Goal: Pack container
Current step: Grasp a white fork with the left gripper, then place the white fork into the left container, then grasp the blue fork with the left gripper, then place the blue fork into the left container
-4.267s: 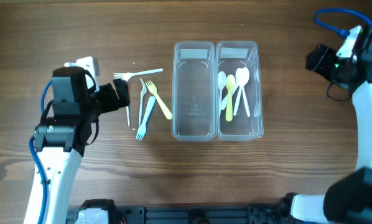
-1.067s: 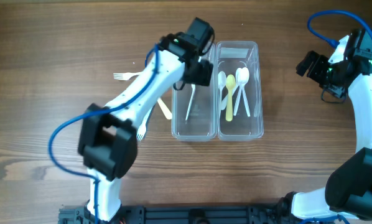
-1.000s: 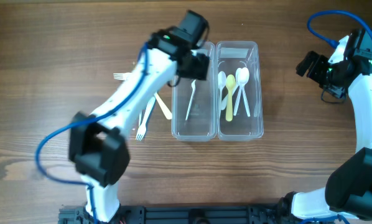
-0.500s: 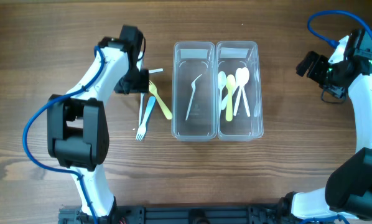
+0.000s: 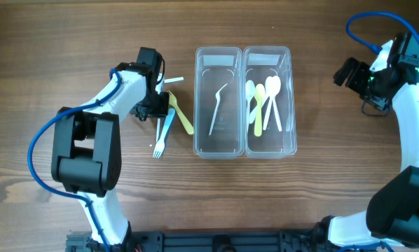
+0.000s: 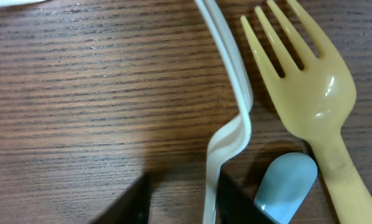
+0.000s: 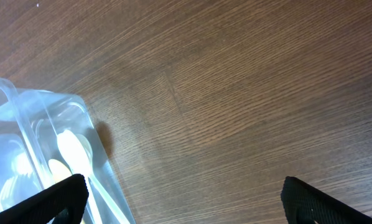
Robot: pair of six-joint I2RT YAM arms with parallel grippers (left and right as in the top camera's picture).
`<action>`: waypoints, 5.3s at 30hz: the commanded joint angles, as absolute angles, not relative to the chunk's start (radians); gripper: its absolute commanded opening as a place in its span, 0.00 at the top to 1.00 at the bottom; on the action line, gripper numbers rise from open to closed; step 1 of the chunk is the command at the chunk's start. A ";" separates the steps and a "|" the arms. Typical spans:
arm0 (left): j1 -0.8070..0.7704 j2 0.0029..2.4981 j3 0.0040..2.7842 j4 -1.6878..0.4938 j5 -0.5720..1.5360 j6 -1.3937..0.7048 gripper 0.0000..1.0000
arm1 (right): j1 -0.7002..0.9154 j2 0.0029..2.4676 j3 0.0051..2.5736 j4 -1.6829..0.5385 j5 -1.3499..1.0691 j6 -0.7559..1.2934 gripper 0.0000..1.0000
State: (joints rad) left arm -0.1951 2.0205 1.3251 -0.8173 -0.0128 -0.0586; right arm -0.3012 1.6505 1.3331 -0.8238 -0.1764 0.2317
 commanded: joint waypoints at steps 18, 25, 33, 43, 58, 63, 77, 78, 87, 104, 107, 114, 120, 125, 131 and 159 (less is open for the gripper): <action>-0.369 1.933 1.796 -1.213 -0.046 -0.068 0.96 | -0.302 1.659 1.329 -0.825 -0.185 0.243 0.00; -0.519 1.898 1.863 -1.111 -0.043 -0.256 0.96 | -0.302 1.659 1.329 -0.824 -0.185 0.243 0.00; -0.592 2.085 1.810 -1.031 -0.043 -0.323 0.92 | -0.302 1.659 1.329 -0.828 -0.185 0.243 0.00; -0.590 1.930 1.885 -1.065 -0.117 -0.262 0.23 | -0.302 1.659 1.329 -0.828 -0.184 0.243 0.00; -0.210 2.050 1.783 -1.139 -0.017 -0.413 0.35 | -0.302 1.659 1.329 -0.828 -0.182 0.243 0.00; -0.197 2.121 1.780 -1.188 0.089 -0.179 0.33 | -0.302 1.659 1.329 -0.832 -0.181 0.243 0.00; -0.321 2.101 1.617 -1.285 0.010 -0.037 0.68 | -0.302 1.659 1.329 -0.843 -0.181 0.243 0.00; -0.335 2.074 1.617 -1.307 0.010 -0.038 0.69 | -0.302 1.659 1.329 -0.842 -0.181 0.243 0.00; -0.357 1.726 1.525 -1.270 0.010 -0.058 0.53 | -0.302 1.659 1.329 -0.839 -0.181 0.244 0.00; -0.282 1.750 1.181 -0.770 0.019 0.071 0.42 | -0.301 1.659 1.329 -0.849 -0.182 0.246 0.00; -0.282 1.801 1.181 -0.773 0.018 0.071 0.44 | -0.302 1.659 1.329 -0.849 -0.181 0.247 0.00; -0.286 1.863 1.180 -0.778 0.022 0.071 0.49 | -0.302 1.659 1.329 -0.849 -0.181 0.246 0.00; -0.286 1.865 1.120 -0.773 0.022 0.072 0.55 | -0.302 1.659 1.329 -0.849 -0.181 0.245 0.00; -0.286 1.867 1.091 -0.754 0.022 0.072 0.55 | -0.302 1.659 1.329 -0.842 -0.181 0.245 0.00; -0.286 1.867 1.091 -0.744 0.022 0.071 0.62 | -0.302 1.659 1.329 -0.844 -0.181 0.242 0.00; -0.554 1.731 1.568 -0.949 0.046 -0.422 0.92 | -0.302 1.659 1.329 -0.838 -0.181 0.243 0.00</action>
State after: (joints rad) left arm -0.4877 1.6691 1.5738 -0.9714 0.0799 -0.2325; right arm -0.3012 1.6508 1.3331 -0.8413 -0.1764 0.2348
